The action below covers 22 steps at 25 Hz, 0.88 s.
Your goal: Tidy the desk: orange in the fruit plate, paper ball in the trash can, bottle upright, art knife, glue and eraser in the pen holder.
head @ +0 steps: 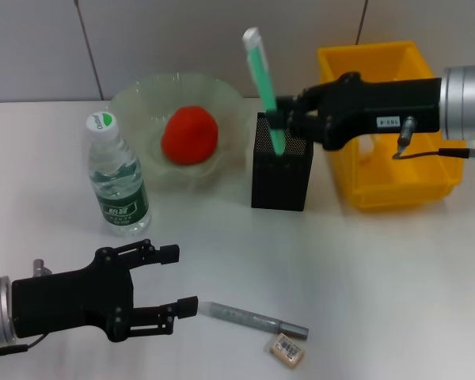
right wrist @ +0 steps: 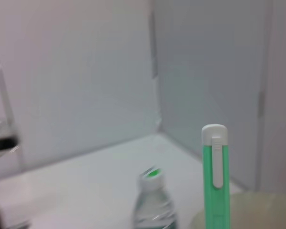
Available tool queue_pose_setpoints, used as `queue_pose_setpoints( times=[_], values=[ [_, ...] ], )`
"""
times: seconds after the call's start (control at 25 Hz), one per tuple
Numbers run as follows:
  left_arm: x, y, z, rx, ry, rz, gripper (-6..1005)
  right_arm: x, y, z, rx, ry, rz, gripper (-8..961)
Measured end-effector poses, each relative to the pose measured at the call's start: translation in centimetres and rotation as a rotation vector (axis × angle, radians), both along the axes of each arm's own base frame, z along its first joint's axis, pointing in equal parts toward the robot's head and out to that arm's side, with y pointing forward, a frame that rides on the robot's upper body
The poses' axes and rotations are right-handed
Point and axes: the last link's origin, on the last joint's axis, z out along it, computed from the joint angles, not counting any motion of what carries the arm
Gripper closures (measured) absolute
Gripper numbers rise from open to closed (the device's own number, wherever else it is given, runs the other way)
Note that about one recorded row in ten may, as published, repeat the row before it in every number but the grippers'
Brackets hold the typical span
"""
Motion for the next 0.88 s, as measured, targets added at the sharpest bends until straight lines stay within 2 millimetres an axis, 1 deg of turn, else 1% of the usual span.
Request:
queue_pose_setpoints(
  times=[0.08,0.12,0.16,0.24,0.28,0.36,0.64,0.88],
  values=[
    [0.0,0.0,0.0,0.000,0.000,0.000,163,0.9,0.5,-0.1,0.047,0.043,-0.024,775],
    [0.0,0.0,0.0,0.000,0.000,0.000,163,1.6,1.1,-0.3,0.078,0.061,-0.055,775],
    [0.0,0.0,-0.1,-0.001,-0.001,-0.001,163,1.6,1.1,-0.3,0.078,0.061,-0.055,775],
    [0.1,0.0,-0.1,-0.001,-0.002,-0.003,162,2.3,2.0,-0.9,0.104,0.061,-0.105,775],
    [0.1,0.0,-0.1,-0.001,-0.002,-0.004,162,2.3,2.0,-0.9,0.104,0.061,-0.105,775],
    [0.1,-0.1,-0.1,0.001,-0.001,-0.007,163,2.6,2.8,-1.7,0.105,0.052,-0.137,775],
    [0.1,-0.1,-0.1,0.002,0.000,-0.008,163,3.6,3.7,-2.9,0.118,0.012,-0.200,776],
    [0.0,-0.1,-0.1,0.001,-0.001,-0.009,162,4.2,3.9,-3.2,0.134,0.004,-0.228,776]
  ],
)
